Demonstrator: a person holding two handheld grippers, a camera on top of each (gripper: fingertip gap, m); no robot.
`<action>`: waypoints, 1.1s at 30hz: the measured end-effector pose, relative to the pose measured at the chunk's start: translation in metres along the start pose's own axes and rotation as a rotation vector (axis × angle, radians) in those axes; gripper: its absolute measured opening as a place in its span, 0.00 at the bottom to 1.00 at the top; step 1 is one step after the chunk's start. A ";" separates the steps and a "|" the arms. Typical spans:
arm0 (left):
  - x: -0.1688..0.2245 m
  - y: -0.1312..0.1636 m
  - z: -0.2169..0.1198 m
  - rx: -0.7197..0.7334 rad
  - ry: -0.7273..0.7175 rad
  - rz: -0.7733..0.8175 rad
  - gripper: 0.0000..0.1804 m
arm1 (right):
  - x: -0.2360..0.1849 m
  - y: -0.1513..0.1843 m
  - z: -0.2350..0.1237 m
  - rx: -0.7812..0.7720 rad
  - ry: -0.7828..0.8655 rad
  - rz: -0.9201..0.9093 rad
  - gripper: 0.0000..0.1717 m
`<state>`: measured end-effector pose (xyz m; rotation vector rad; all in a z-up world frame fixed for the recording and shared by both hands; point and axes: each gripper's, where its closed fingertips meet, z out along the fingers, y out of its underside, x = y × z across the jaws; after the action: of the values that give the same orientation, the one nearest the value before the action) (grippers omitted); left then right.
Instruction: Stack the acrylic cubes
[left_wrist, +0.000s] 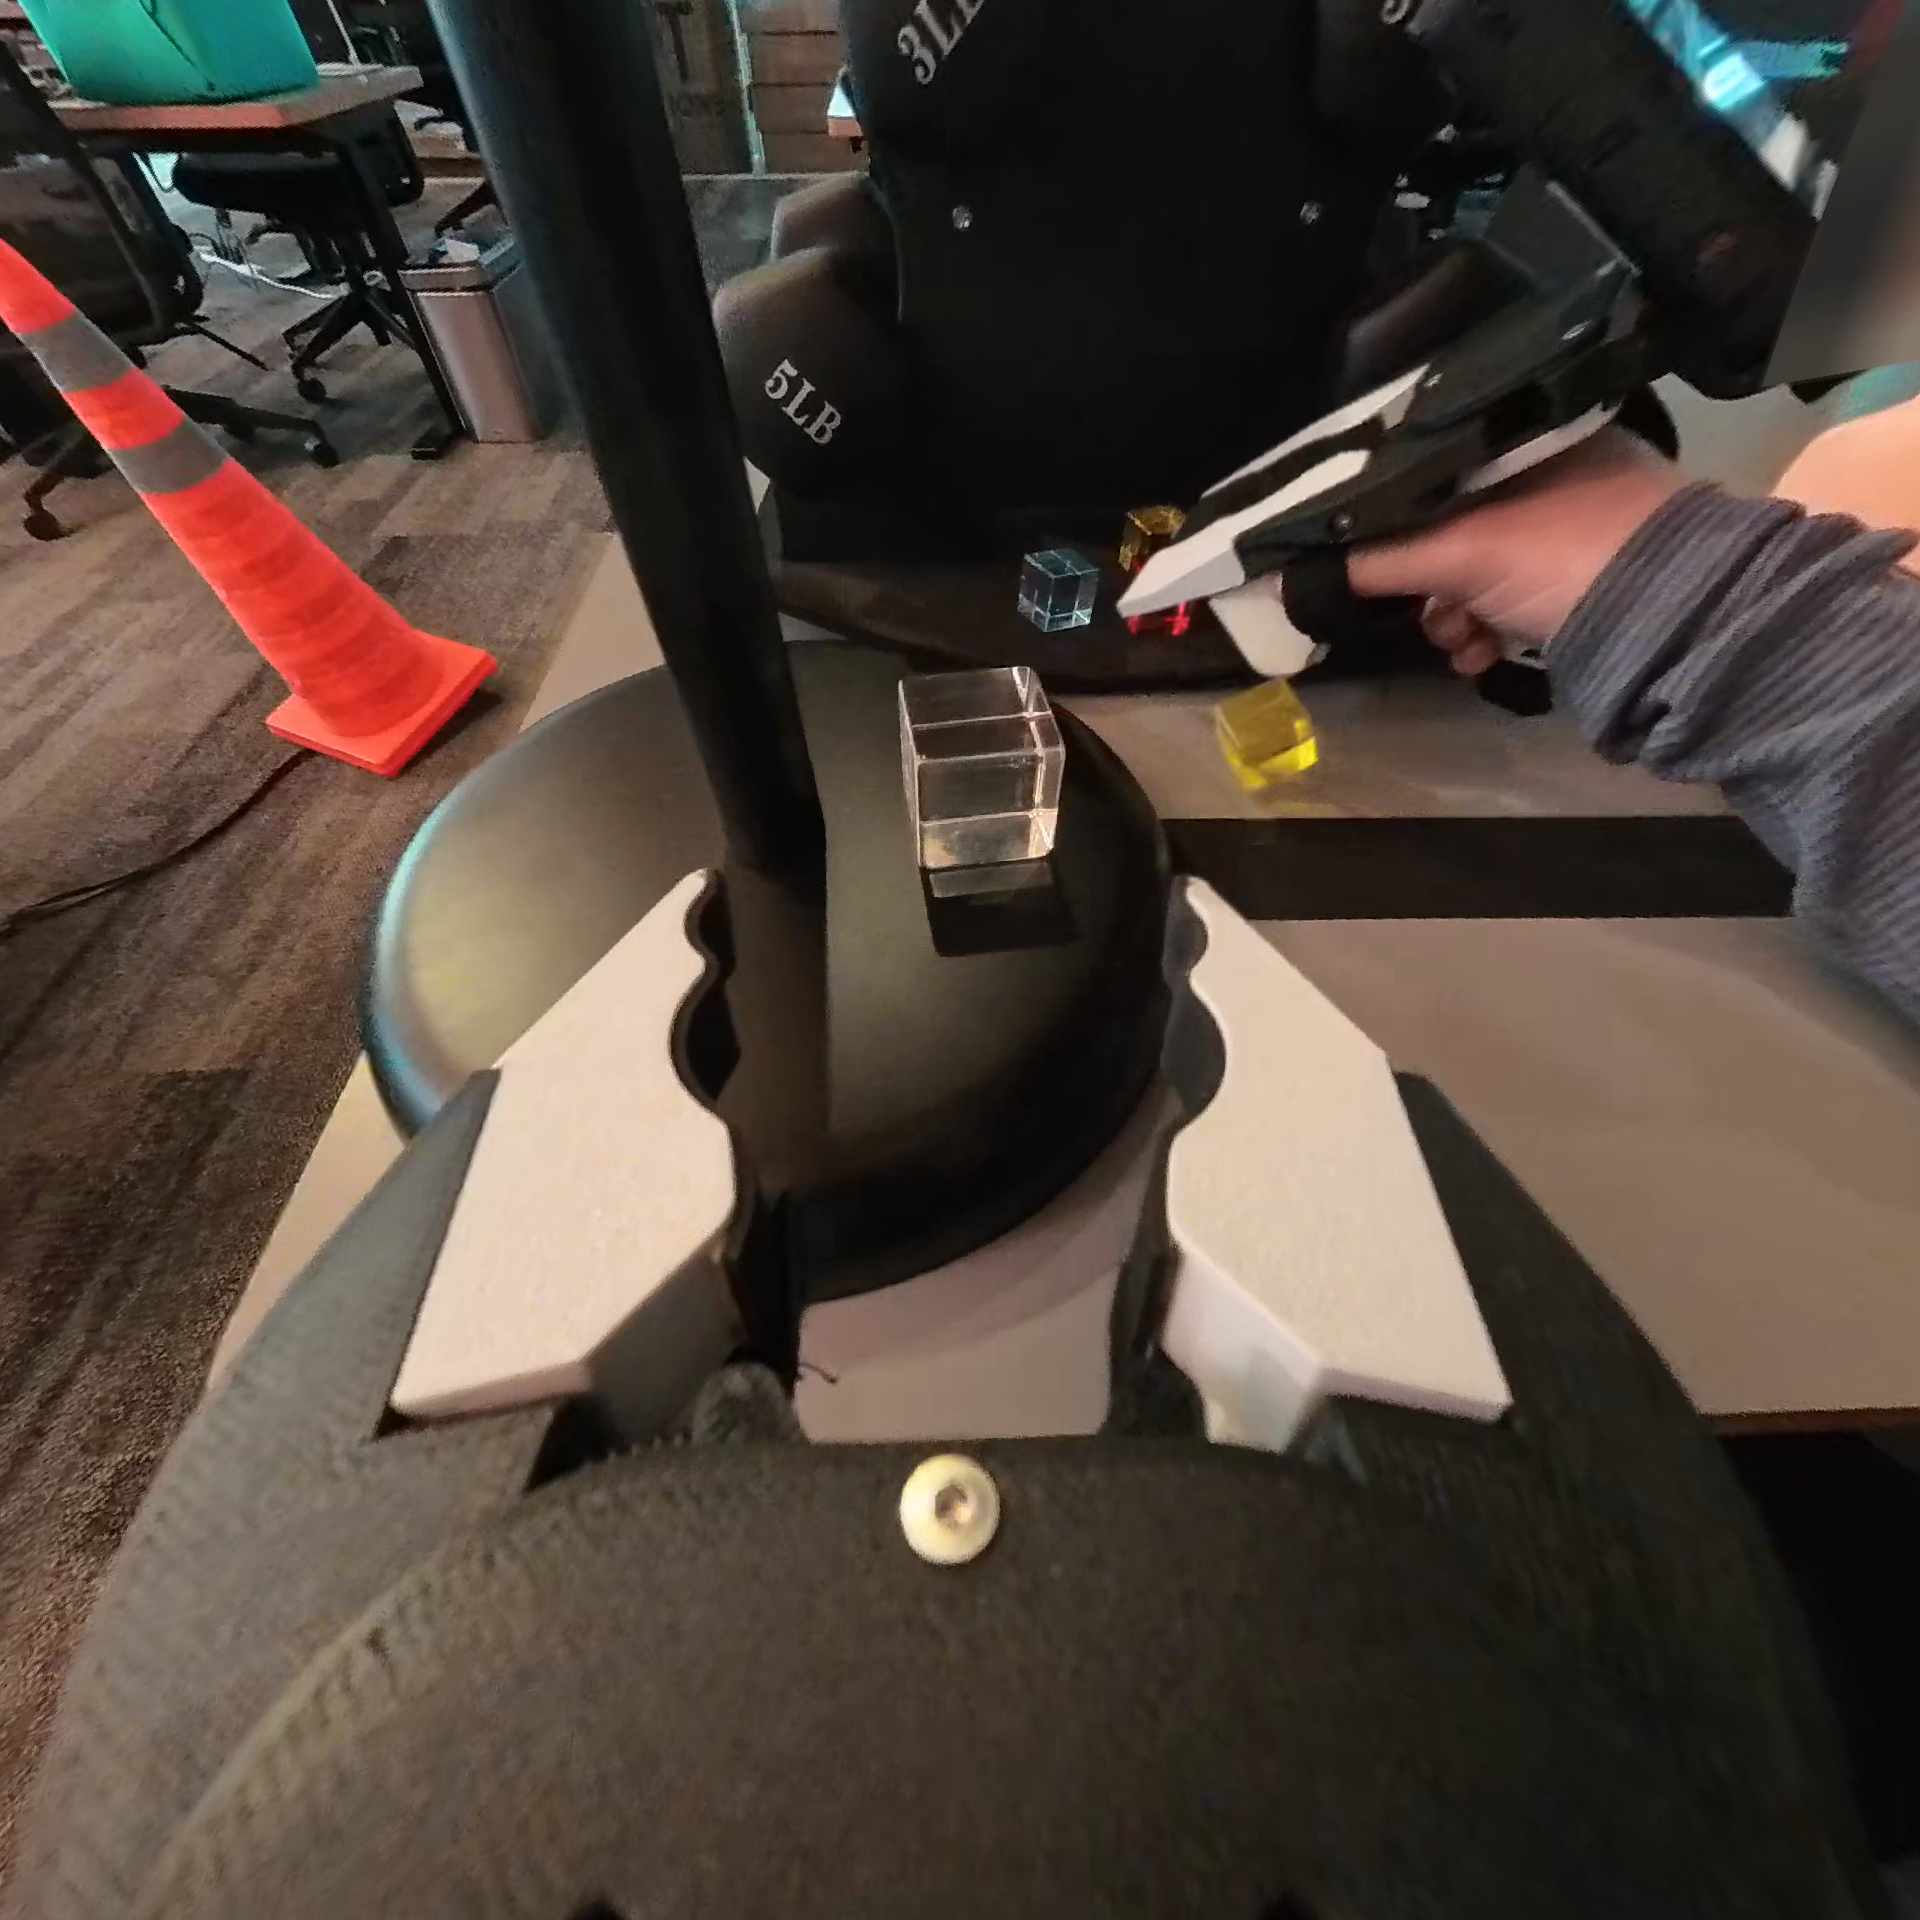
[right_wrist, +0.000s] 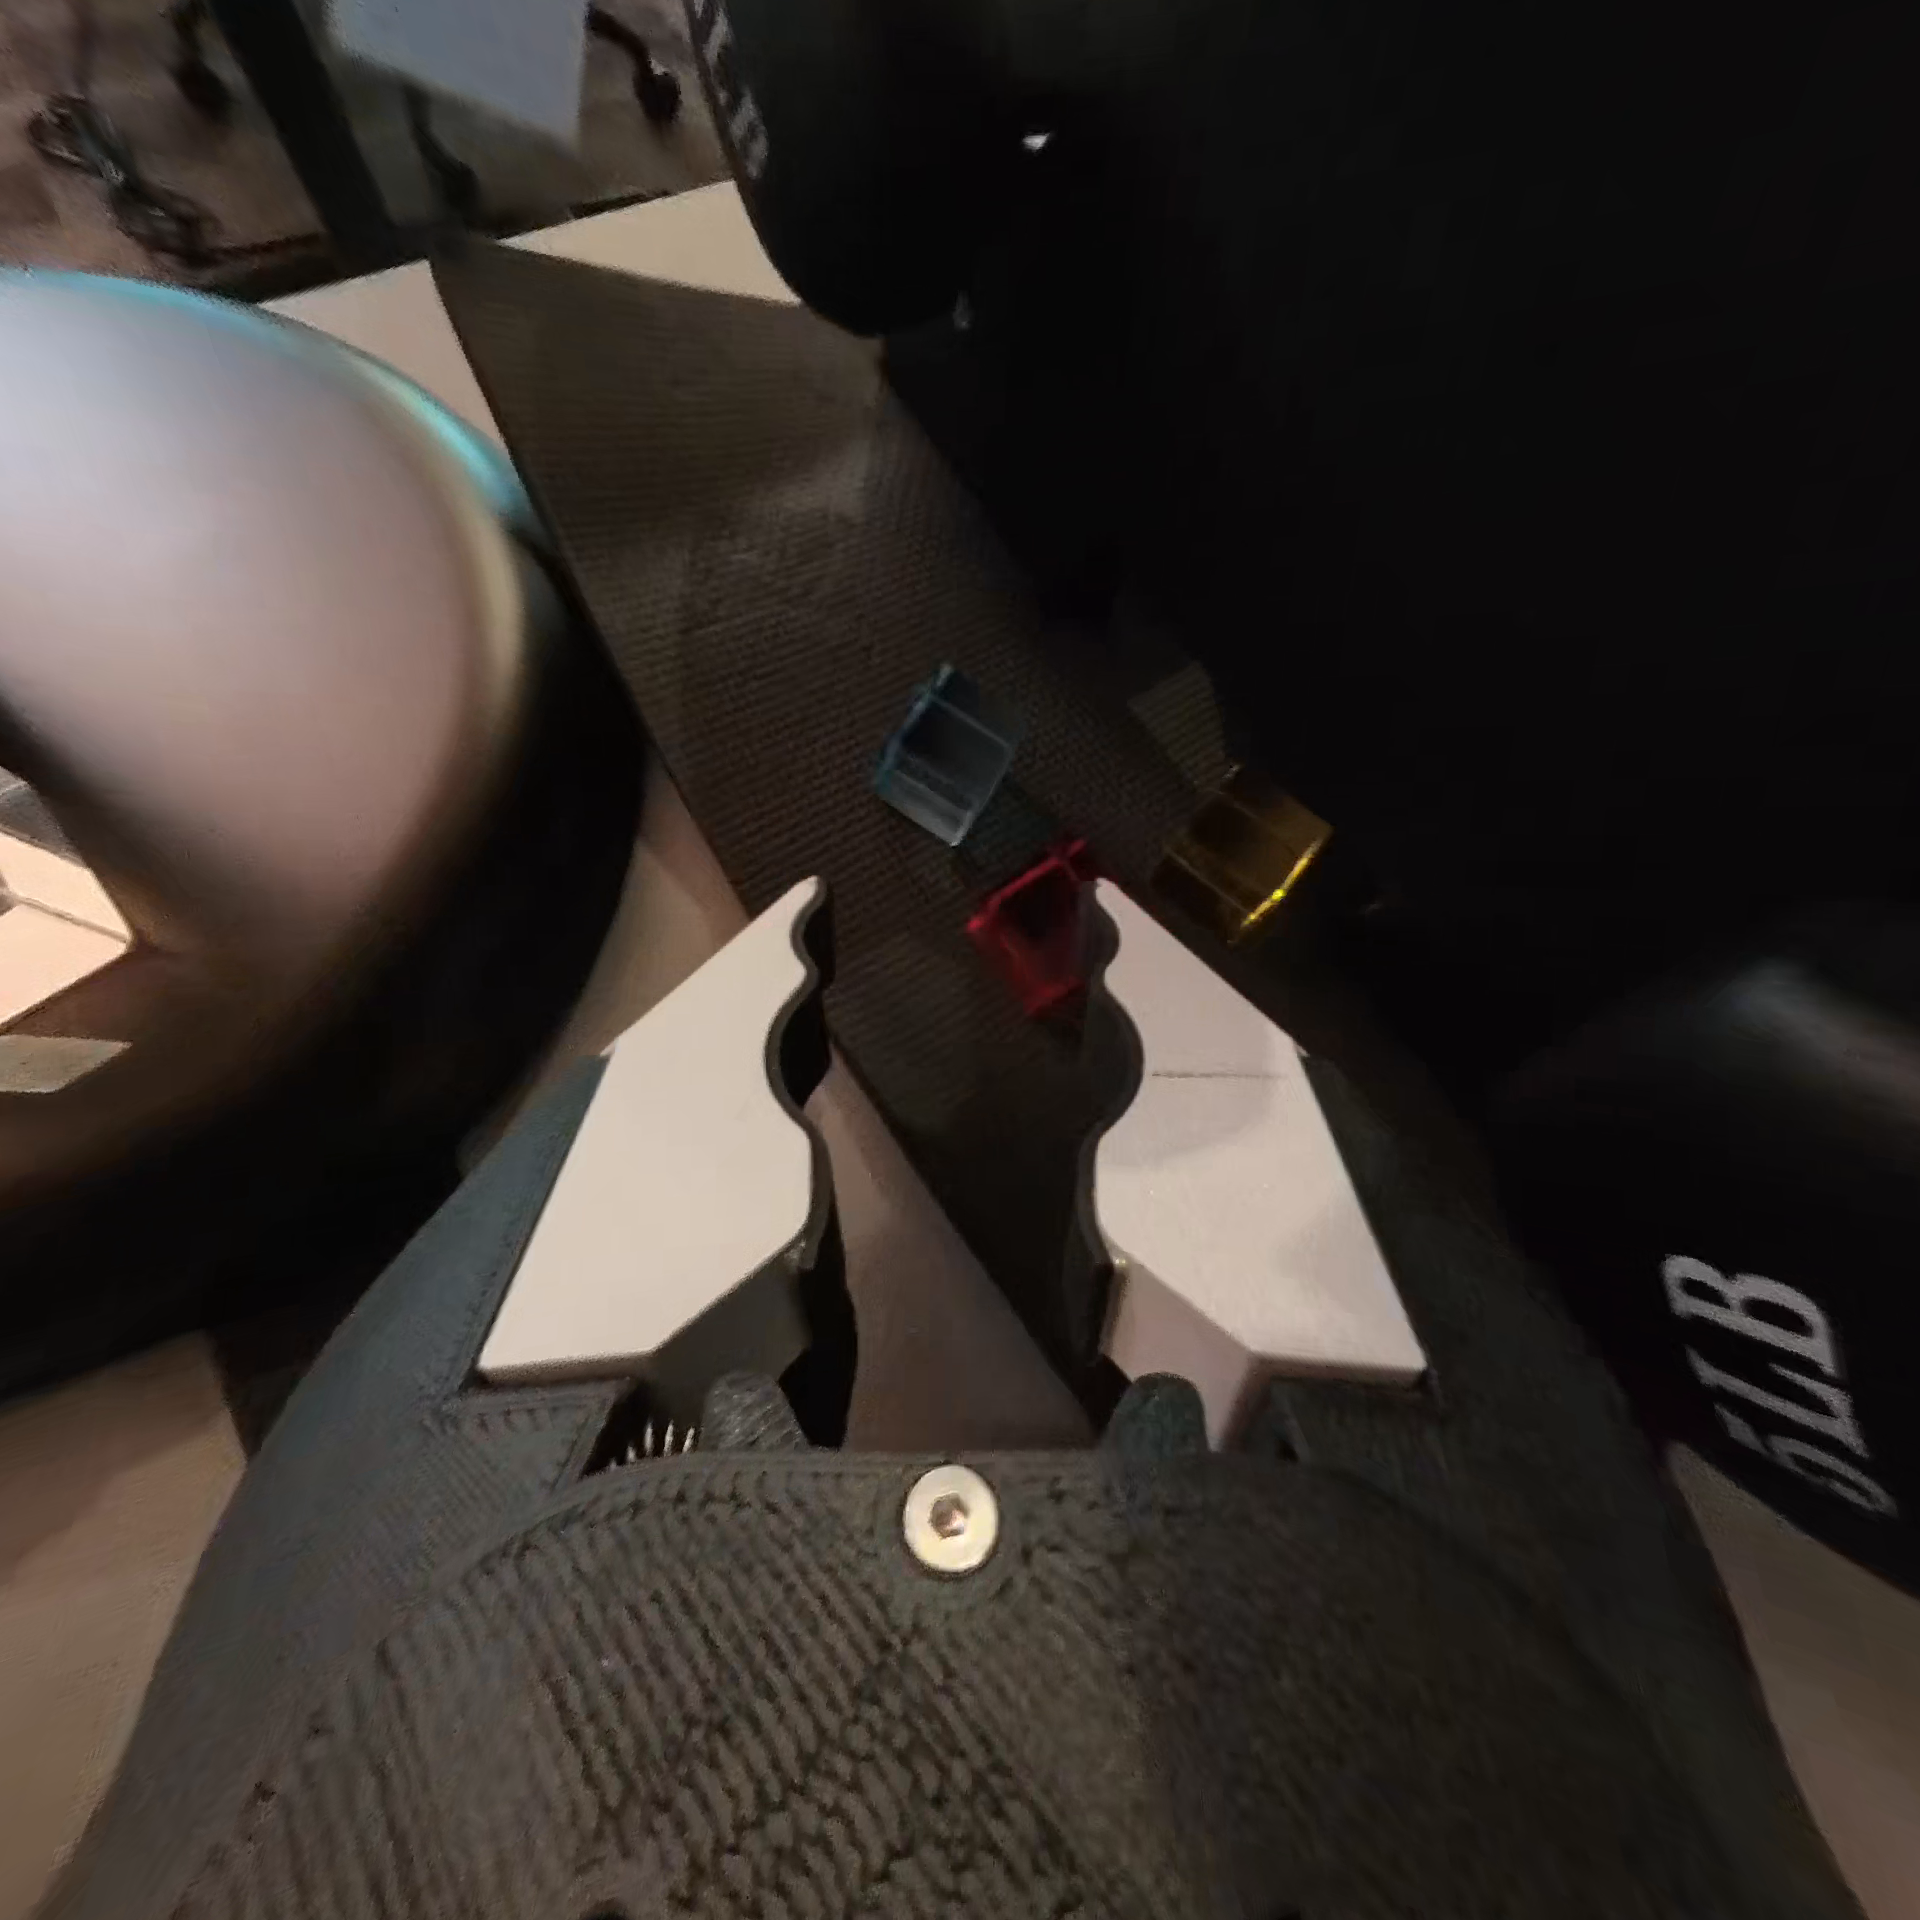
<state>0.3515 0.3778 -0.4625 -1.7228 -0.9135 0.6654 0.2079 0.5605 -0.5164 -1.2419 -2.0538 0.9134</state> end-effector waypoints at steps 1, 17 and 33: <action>0.000 0.000 -0.002 0.001 0.000 -0.002 0.46 | 0.003 0.002 0.000 -0.010 -0.002 0.009 0.26; 0.020 0.009 0.041 -0.063 0.044 -0.001 0.48 | -0.069 0.074 -0.065 -0.122 -0.346 -0.099 0.28; 0.003 0.029 0.058 -0.235 0.115 0.111 0.24 | -0.134 -0.023 -0.097 0.203 -0.525 -0.197 0.15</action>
<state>0.3147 0.4057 -0.5089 -2.0110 -0.8465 0.5408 0.3237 0.4571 -0.4555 -0.7241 -2.3467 1.4217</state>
